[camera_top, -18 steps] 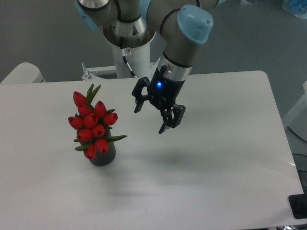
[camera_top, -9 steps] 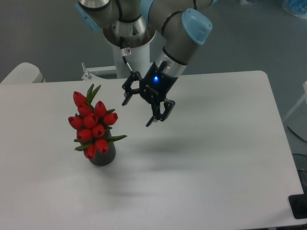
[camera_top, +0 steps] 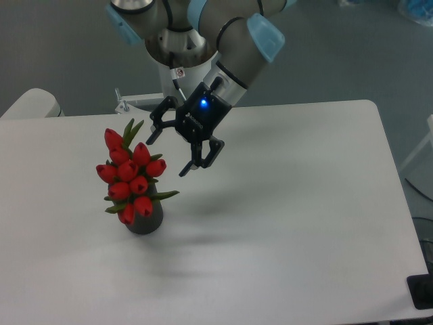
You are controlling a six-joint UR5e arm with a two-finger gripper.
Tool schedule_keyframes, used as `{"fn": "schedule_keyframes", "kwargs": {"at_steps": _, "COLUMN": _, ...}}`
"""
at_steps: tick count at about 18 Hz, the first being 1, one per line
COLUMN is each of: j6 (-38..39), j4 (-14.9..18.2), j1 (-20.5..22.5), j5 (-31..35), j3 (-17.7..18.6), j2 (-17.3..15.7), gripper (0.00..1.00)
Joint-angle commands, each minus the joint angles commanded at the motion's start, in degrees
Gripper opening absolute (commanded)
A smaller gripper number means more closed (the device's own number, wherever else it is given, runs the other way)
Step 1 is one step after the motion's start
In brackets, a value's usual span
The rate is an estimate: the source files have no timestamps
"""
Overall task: Pick up the flowers from the vase
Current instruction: 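Lower the gripper around the tulip stems above the vase rim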
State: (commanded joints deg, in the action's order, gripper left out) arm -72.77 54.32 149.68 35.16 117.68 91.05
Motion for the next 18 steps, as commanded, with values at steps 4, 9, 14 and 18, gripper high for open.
{"fn": "schedule_keyframes", "kwargs": {"at_steps": 4, "j6": 0.0, "j4": -2.7, "j1": -1.7, "j5": -0.1, "j3": -0.1, "j2": 2.3, "gripper": 1.00}}
{"fn": "schedule_keyframes", "kwargs": {"at_steps": 9, "j6": 0.5, "j4": -5.1, "j1": -2.7, "j5": -0.2, "j3": 0.2, "j2": 3.6, "gripper": 1.00}}
{"fn": "schedule_keyframes", "kwargs": {"at_steps": 14, "j6": 0.6, "j4": -5.1, "j1": -4.7, "j5": -0.3, "j3": 0.1, "j2": 4.0, "gripper": 1.00}}
{"fn": "schedule_keyframes", "kwargs": {"at_steps": 18, "j6": 0.6, "j4": -5.2, "j1": -5.2, "j5": -0.3, "j3": 0.2, "j2": 4.5, "gripper": 1.00}}
